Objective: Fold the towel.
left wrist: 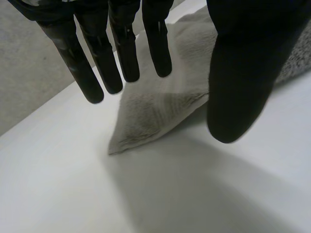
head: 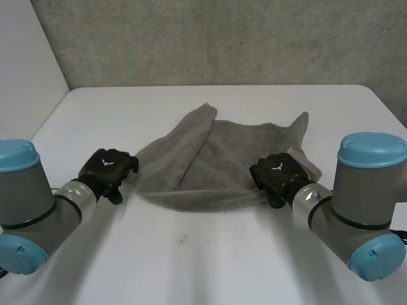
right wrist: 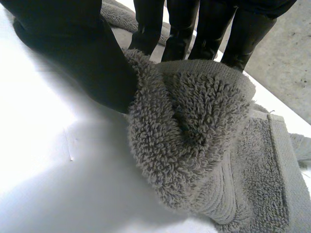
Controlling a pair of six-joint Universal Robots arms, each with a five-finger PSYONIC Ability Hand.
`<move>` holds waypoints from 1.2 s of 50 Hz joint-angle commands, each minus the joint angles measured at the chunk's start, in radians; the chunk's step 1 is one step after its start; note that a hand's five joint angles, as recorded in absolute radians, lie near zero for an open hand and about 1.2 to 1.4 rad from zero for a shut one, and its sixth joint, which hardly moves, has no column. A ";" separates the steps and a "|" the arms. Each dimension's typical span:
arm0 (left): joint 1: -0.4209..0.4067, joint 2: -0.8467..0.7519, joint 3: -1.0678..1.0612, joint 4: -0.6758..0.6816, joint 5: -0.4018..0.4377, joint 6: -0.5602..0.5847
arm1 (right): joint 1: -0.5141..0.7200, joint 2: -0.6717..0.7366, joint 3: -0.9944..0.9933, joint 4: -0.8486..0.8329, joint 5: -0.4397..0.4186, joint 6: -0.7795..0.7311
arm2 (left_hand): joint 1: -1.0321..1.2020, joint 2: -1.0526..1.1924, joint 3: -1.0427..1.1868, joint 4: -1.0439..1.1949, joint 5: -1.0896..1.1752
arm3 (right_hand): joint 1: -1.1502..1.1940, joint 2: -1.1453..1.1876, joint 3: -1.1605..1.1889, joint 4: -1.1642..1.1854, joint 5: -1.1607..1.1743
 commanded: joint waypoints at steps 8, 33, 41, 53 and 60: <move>0.002 -0.091 0.009 0.105 0.036 -0.009 | 0.001 0.004 0.002 0.001 -0.005 0.000 | -0.029 -0.023 -0.023 -0.026 -0.026 | 0.342 0.218 0.205 0.199 0.269; -0.030 -0.167 0.112 0.178 0.077 -0.119 | 0.000 0.012 0.011 -0.001 -0.007 0.000 | 0.296 0.303 0.303 0.300 0.300 | 0.342 0.218 0.205 0.199 0.269; -0.031 -0.214 0.141 0.178 0.083 -0.125 | 0.000 0.012 0.011 -0.001 -0.007 0.000 | 0.335 0.341 0.341 0.338 0.338 | 0.342 0.218 0.205 0.199 0.269; -0.036 -0.246 0.167 0.178 0.069 -0.116 | -0.025 0.007 -0.002 -0.016 0.007 0.014 | 0.804 0.810 0.810 0.808 0.808 | 0.342 0.218 0.205 0.199 0.269; -0.038 -0.130 0.156 0.177 0.020 -0.108 | -0.028 -0.036 -0.036 -0.015 0.012 0.081 | 0.804 0.810 0.810 0.808 0.808 | 0.342 0.218 0.205 0.199 0.269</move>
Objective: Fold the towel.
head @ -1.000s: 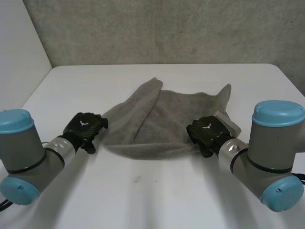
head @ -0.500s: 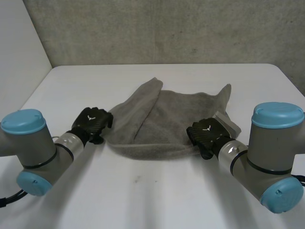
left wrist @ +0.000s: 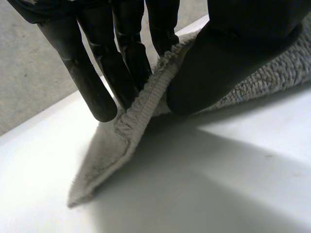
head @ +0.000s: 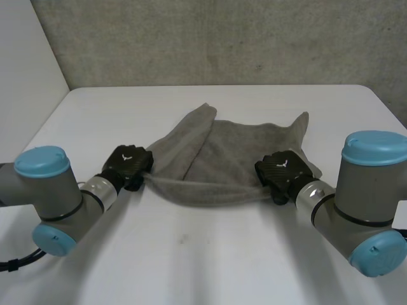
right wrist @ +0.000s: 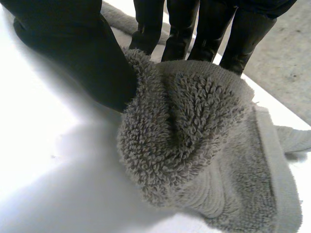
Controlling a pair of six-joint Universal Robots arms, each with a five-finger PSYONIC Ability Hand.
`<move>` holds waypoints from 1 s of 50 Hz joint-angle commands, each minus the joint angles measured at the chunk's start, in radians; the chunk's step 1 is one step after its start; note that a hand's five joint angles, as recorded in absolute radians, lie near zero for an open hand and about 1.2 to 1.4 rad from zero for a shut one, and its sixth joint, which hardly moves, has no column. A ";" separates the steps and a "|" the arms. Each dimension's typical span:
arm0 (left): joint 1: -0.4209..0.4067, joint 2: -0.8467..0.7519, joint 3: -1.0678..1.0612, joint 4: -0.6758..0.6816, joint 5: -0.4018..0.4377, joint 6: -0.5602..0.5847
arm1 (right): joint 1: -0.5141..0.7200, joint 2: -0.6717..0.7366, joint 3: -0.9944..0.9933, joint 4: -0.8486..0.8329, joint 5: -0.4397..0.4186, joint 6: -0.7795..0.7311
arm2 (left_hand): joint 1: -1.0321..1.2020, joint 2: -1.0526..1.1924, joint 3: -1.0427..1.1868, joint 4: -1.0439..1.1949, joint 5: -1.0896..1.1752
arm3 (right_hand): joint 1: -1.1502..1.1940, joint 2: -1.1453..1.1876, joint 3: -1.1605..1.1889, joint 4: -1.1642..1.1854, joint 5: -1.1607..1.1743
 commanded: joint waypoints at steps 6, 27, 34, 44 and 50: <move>-0.037 0.355 -0.044 0.000 -0.100 -0.006 | -0.005 -0.197 -0.102 0.009 0.009 0.062 | 0.232 0.206 0.212 0.207 0.221 | 0.342 0.218 0.204 0.198 0.269; -0.058 0.693 0.087 -0.286 -0.197 0.007 | -0.028 -0.374 -0.414 0.423 0.003 -0.122 | 0.232 0.206 0.212 0.207 0.221 | 0.342 0.218 0.204 0.198 0.269; -0.058 0.395 0.199 -0.422 -0.200 0.016 | -0.013 -0.132 -0.460 0.496 0.006 -0.288 | 0.232 0.206 0.212 0.207 0.221 | 0.342 0.218 0.204 0.198 0.269; -0.063 0.175 0.361 -0.300 -0.194 0.068 | 0.010 0.092 -0.653 0.259 0.055 -0.247 | 0.232 0.206 0.212 0.207 0.221 | 0.342 0.218 0.204 0.198 0.269; -0.063 0.233 0.397 0.074 -0.241 0.035 | 0.015 0.019 -0.621 -0.230 0.186 -0.190 | 0.232 0.206 0.212 0.207 0.221 | 0.342 0.218 0.204 0.198 0.269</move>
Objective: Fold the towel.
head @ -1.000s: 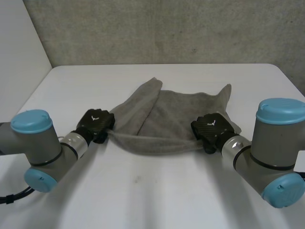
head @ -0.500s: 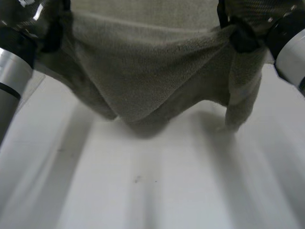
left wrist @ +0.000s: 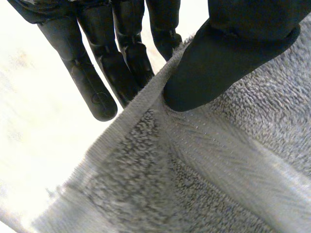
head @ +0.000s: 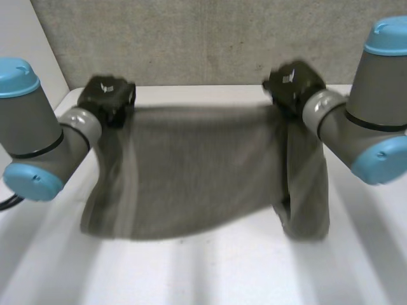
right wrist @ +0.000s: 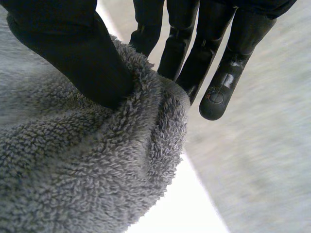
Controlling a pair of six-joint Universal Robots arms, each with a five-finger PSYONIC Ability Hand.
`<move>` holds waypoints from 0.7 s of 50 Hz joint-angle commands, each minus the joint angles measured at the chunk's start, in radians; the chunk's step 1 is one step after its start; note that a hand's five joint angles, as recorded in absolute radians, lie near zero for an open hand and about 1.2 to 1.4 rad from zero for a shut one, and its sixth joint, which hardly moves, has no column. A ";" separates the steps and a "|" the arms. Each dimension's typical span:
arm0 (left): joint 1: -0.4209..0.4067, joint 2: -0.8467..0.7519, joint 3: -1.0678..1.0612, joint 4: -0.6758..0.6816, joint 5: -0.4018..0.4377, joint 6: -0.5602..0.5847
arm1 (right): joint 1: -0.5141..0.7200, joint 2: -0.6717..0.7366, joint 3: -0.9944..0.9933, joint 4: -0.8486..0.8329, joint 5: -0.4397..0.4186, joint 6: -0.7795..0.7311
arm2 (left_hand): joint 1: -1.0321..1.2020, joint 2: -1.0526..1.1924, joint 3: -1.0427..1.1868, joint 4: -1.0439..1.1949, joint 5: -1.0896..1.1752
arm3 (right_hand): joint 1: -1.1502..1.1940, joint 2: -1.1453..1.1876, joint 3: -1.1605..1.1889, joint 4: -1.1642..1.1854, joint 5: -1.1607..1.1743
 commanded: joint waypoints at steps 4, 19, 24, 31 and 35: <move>-0.001 0.108 0.046 0.535 -0.116 -0.055 | 0.009 -0.134 0.087 -0.691 0.147 0.093 | 0.202 0.178 0.180 0.179 0.184 | 0.338 0.210 0.204 0.195 0.269; 0.019 0.213 -0.245 0.428 -0.128 -0.098 | 0.012 -0.200 0.324 -0.251 0.039 0.088 | 0.202 0.178 0.180 0.179 0.184 | 0.325 0.196 0.190 0.181 0.255; 0.039 0.203 -0.395 0.379 -0.126 -0.092 | 0.012 -0.164 0.457 -0.178 -0.026 0.086 | 0.202 0.178 0.180 0.179 0.184 | 0.258 0.129 0.123 0.114 0.188; 0.058 0.192 -0.538 0.362 -0.126 -0.086 | 0.026 -0.105 0.604 -0.164 -0.071 0.082 | 0.202 0.178 0.180 0.179 0.184 | -0.042 -0.171 -0.177 -0.186 -0.112; 0.071 0.204 -0.576 0.338 -0.128 -0.086 | 0.020 -0.119 0.621 -0.129 -0.065 0.083 | 0.202 0.178 0.180 0.179 0.184 | -0.817 -0.946 -0.952 -0.960 -0.886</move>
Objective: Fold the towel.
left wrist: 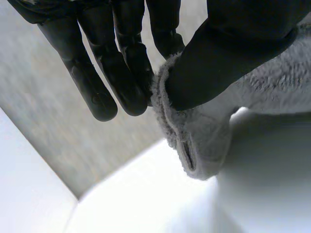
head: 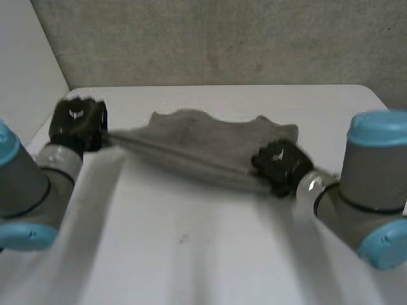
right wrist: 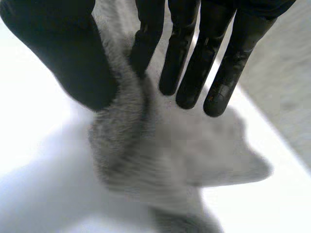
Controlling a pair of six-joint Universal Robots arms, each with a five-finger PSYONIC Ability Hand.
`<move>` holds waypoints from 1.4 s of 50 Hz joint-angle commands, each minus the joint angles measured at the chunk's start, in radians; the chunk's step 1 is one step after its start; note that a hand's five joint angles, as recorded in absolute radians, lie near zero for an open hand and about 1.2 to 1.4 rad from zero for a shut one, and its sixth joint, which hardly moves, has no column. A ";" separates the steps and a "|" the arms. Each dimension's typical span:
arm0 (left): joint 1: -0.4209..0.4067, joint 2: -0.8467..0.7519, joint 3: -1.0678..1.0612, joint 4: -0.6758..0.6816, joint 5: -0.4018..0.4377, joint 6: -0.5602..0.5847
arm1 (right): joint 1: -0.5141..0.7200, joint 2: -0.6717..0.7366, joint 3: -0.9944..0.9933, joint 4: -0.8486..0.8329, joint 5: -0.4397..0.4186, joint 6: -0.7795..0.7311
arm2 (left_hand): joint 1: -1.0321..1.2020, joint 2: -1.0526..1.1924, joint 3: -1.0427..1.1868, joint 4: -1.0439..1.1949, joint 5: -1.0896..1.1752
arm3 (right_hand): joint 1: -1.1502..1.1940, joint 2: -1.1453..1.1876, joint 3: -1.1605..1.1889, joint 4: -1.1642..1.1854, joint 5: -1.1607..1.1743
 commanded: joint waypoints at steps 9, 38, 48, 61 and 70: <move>0.021 0.062 -0.110 -0.087 0.000 0.002 | -0.061 -0.113 0.030 0.095 -0.008 0.128 | 0.194 0.177 0.180 0.179 0.184 | -0.715 -0.727 -0.716 -0.718 -0.741; 0.049 0.131 -0.122 -0.119 -0.003 -0.007 | -0.378 -0.089 0.296 -0.058 -0.243 0.332 | 0.194 0.177 0.180 0.179 0.184 | -0.367 -0.380 -0.368 -0.370 -0.394; 0.049 0.147 -0.122 -0.122 -0.003 -0.009 | -0.375 -0.008 0.306 -0.151 -0.247 0.332 | 0.194 0.177 0.180 0.179 0.184 | -0.212 -0.224 -0.213 -0.215 -0.238; 0.051 0.147 -0.118 -0.122 -0.003 -0.009 | -0.337 0.031 0.293 -0.228 -0.246 0.332 | 0.194 0.177 0.180 0.179 0.184 | -0.082 -0.095 -0.084 -0.086 -0.109; 0.052 0.147 -0.115 -0.122 -0.003 -0.009 | -0.302 0.054 0.273 -0.233 -0.241 0.332 | 0.194 0.177 0.180 0.179 0.184 | -0.070 -0.083 -0.072 -0.074 -0.097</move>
